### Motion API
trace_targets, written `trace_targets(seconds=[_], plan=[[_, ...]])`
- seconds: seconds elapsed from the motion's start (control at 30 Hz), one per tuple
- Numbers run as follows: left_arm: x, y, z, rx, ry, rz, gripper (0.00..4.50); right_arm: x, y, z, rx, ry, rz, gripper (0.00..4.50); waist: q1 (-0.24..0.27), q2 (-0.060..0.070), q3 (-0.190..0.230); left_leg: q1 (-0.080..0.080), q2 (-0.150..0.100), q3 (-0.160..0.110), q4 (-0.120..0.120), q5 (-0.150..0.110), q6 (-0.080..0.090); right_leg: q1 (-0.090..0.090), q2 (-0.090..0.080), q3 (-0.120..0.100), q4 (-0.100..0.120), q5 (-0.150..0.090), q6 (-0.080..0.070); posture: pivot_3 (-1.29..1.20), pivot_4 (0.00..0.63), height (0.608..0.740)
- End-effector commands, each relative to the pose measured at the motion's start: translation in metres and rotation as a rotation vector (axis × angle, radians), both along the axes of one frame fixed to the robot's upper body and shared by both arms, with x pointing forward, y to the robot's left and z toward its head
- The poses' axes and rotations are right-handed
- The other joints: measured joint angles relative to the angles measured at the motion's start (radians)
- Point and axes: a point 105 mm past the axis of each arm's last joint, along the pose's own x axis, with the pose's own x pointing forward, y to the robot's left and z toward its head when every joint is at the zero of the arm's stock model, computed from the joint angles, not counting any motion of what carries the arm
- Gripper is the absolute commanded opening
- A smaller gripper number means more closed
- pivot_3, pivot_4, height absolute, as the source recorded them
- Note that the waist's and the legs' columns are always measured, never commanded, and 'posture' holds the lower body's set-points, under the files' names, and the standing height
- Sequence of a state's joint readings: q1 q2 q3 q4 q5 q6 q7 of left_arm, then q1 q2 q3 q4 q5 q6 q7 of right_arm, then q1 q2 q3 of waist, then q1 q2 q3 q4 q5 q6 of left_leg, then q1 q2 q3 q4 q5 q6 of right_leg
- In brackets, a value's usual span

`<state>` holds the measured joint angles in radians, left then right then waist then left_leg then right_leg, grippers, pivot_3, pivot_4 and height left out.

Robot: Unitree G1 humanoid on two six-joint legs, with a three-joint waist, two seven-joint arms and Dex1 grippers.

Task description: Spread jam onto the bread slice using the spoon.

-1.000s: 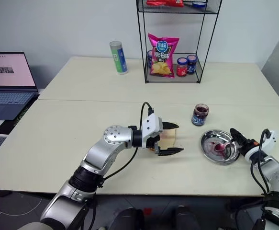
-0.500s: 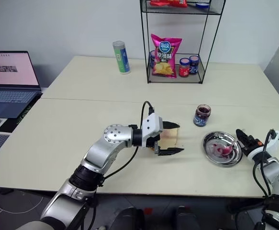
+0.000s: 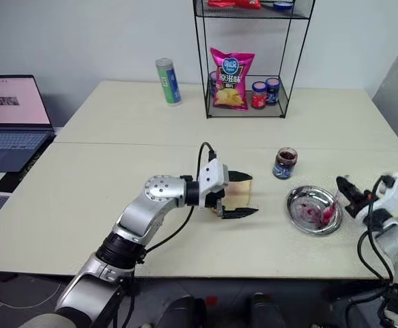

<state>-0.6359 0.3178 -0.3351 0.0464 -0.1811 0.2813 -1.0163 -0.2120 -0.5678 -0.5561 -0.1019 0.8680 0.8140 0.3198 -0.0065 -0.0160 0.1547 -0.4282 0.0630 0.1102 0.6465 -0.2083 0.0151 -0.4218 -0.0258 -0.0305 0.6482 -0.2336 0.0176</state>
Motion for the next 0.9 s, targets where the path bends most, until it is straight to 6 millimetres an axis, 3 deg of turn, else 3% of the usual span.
trace_targets(seconds=[0.03, 0.17, 0.27, 0.53, 0.9], plan=[[0.008, 0.008, 0.019, -0.032, -0.059, 0.019, 4.50, 0.012, 0.018, 0.050, -0.172, -0.128, 0.020, 0.01, 0.001, 0.000, 0.000, 0.000, 0.000, 0.000, 0.000, 0.000, 0.000, 0.000, 0.000, 0.000, 0.000, 0.000, 0.000, 0.00, 0.150, 0.740], [0.015, 0.010, 0.025, -0.068, -0.052, 0.059, 4.50, 0.033, 0.028, 0.089, -0.242, -0.248, -0.039, 0.01, 0.004, 0.000, 0.000, -0.001, 0.000, 0.000, -0.001, 0.000, 0.000, 0.000, 0.000, -0.001, -0.001, 0.000, 0.000, 0.00, 0.150, 0.740], [0.019, 0.005, 0.031, -0.116, -0.032, 0.100, 4.50, 0.055, 0.033, 0.102, -0.327, -0.292, -0.118, 0.01, 0.004, 0.000, 0.001, -0.003, 0.000, 0.000, 0.000, 0.000, 0.000, -0.002, -0.001, -0.001, -0.001, 0.000, 0.000, 0.00, 0.150, 0.740], [0.022, -0.001, 0.042, -0.184, -0.012, 0.175, 4.50, 0.100, 0.058, 0.107, -0.321, -0.352, -0.159, 0.01, 0.004, 0.000, 0.001, -0.003, -0.001, 0.001, 0.000, 0.000, 0.000, -0.002, 0.000, -0.001, -0.001, 0.000, 0.000, 0.00, 0.150, 0.740], [0.020, 0.007, 0.042, -0.179, -0.017, 0.240, 4.50, 0.123, 0.089, 0.090, -0.262, -0.349, -0.101, 0.01, 0.001, 0.000, 0.001, -0.003, 0.001, 0.002, 0.000, 0.000, -0.001, -0.003, 0.000, -0.001, 0.000, 0.003, -0.004, 0.00, 0.150, 0.740]])
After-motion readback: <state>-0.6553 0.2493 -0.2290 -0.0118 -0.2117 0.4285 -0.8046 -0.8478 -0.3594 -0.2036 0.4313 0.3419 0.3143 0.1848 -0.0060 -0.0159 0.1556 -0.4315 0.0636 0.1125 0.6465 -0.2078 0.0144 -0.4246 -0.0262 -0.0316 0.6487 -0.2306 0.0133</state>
